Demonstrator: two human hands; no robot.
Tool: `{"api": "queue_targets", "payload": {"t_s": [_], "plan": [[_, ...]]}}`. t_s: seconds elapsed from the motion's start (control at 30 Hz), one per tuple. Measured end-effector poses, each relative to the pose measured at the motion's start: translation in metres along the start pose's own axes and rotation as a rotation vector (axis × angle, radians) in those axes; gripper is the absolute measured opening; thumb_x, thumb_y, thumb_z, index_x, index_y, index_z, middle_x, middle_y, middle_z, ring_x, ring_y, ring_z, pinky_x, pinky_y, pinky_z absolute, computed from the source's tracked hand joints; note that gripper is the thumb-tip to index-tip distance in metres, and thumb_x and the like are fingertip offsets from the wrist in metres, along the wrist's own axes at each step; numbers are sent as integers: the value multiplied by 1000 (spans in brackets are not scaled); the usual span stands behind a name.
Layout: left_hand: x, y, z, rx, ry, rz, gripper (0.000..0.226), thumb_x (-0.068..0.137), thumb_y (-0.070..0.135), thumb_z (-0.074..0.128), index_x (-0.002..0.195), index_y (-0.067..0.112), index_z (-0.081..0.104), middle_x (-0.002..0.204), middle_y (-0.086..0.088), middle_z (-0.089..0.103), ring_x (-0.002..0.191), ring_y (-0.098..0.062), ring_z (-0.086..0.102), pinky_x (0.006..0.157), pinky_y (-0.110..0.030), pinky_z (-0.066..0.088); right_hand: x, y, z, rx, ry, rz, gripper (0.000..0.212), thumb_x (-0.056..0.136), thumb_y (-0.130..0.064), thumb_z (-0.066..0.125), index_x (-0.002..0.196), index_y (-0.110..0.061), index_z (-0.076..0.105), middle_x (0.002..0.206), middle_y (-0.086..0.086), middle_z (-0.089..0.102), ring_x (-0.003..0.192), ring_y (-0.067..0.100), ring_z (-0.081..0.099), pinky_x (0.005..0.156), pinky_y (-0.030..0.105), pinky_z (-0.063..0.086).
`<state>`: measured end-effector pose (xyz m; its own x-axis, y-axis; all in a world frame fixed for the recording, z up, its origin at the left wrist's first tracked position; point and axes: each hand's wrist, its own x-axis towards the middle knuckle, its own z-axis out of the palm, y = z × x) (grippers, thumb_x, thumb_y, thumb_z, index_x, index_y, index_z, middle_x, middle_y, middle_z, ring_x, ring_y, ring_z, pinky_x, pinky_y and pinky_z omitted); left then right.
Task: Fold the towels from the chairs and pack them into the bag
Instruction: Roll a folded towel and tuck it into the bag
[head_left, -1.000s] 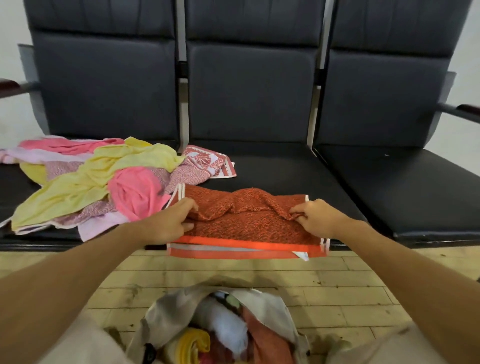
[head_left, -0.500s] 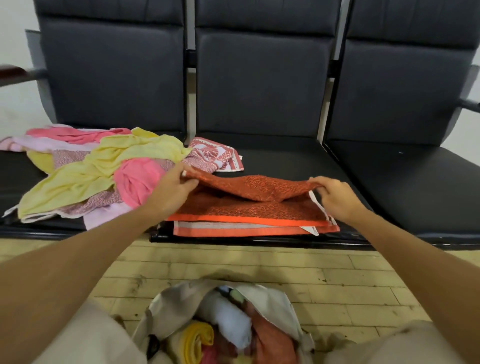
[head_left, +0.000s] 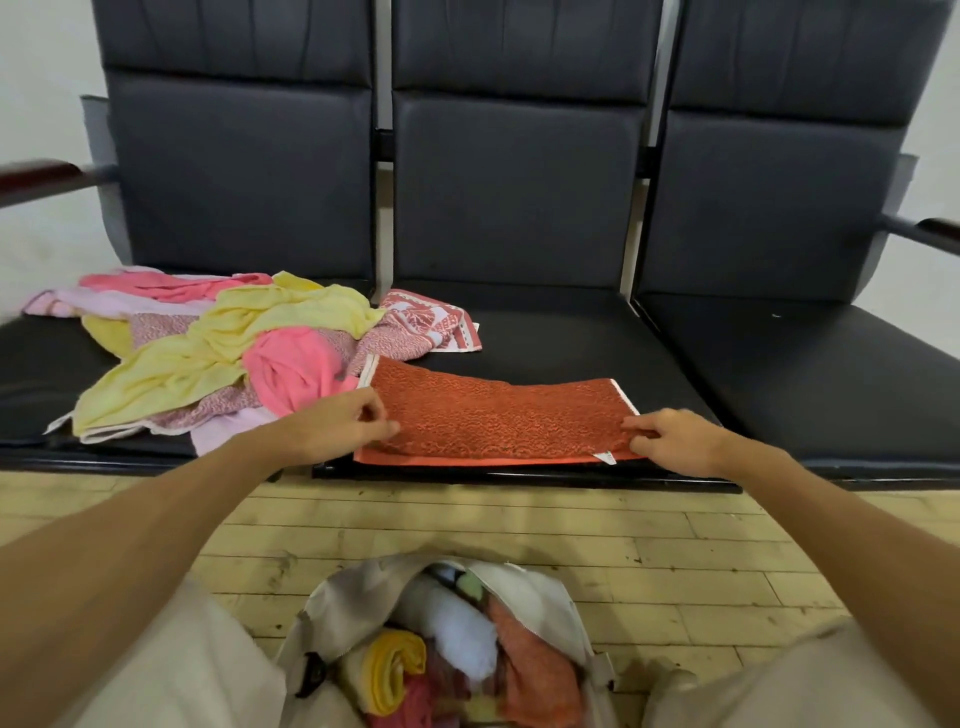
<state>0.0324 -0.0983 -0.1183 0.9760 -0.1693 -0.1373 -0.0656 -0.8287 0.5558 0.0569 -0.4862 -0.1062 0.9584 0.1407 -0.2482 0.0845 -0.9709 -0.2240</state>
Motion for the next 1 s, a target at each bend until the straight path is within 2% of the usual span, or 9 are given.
{"api": "queue_targets", "payload": {"t_s": [0.13, 0.2, 0.27, 0.43, 0.53, 0.67, 0.73, 0.83, 1.0], "plan": [[13, 6, 3, 34, 200, 11, 17, 100, 29, 47, 97, 16, 57, 103, 0, 61, 89, -16, 58, 77, -29, 44, 1, -9, 3, 201, 42, 58, 47, 103, -44, 35, 114, -12, 68, 105, 7, 67, 109, 26, 60, 91, 33, 42], [25, -3, 5, 115, 277, -22, 9, 97, 20, 52, 100, 13, 57, 117, -9, 55, 102, -22, 55, 84, -30, 42, 8, -9, 6, 233, 110, 77, 50, 103, -43, 38, 98, -4, 69, 84, 6, 65, 91, 28, 64, 77, 32, 44], [36, -12, 9, 155, 287, -153, 30, 95, 27, 56, 115, 5, 52, 129, -15, 47, 114, -30, 50, 95, -38, 42, 17, -10, 9, 235, 187, 116, 41, 103, -35, 44, 90, -2, 65, 78, 6, 63, 77, 24, 62, 66, 29, 44], [42, -15, 18, 189, 154, -426, 94, 85, 65, 52, 146, 3, 16, 150, -21, 20, 139, -37, 22, 110, -47, 29, 39, -16, 15, 374, 291, 295, 35, 97, -34, 57, 91, 0, 63, 90, 16, 68, 80, 26, 64, 70, 36, 53], [40, -15, 16, 240, 72, -400, 78, 92, 62, 44, 145, 9, 24, 151, -20, 20, 140, -40, 19, 111, -50, 25, 45, -25, 17, 363, 259, 399, 37, 93, -34, 63, 73, -8, 48, 87, 11, 59, 80, 24, 56, 56, 29, 41], [33, -16, 11, 336, 72, -260, 43, 103, 38, 30, 116, 5, 55, 131, -22, 46, 123, -39, 43, 102, -44, 35, 50, -34, 19, 377, 213, 450, 28, 94, -33, 60, 91, -6, 57, 90, 10, 61, 78, 24, 61, 72, 34, 53], [25, -11, 5, 181, 91, -246, 36, 104, 28, 29, 102, 4, 55, 107, -19, 55, 99, -33, 57, 81, -35, 44, 49, -38, 19, 391, 186, 447, 32, 95, -37, 58, 98, -5, 57, 96, 10, 61, 84, 26, 62, 74, 34, 53], [15, 0, -8, -329, 222, -333, 23, 103, 23, 34, 100, 5, 48, 89, -12, 53, 74, -22, 52, 56, -28, 45, 49, -44, 18, 492, 161, 404, 34, 91, -34, 65, 105, -4, 58, 105, 10, 59, 101, 28, 59, 84, 34, 46], [0, 4, -18, -979, 301, -446, 13, 99, 17, 47, 91, 8, 52, 84, -8, 59, 79, -19, 53, 69, -32, 46, 43, -54, 15, 685, 67, 308, 24, 88, -26, 68, 88, -5, 57, 86, 9, 64, 79, 23, 62, 66, 30, 45]]}}
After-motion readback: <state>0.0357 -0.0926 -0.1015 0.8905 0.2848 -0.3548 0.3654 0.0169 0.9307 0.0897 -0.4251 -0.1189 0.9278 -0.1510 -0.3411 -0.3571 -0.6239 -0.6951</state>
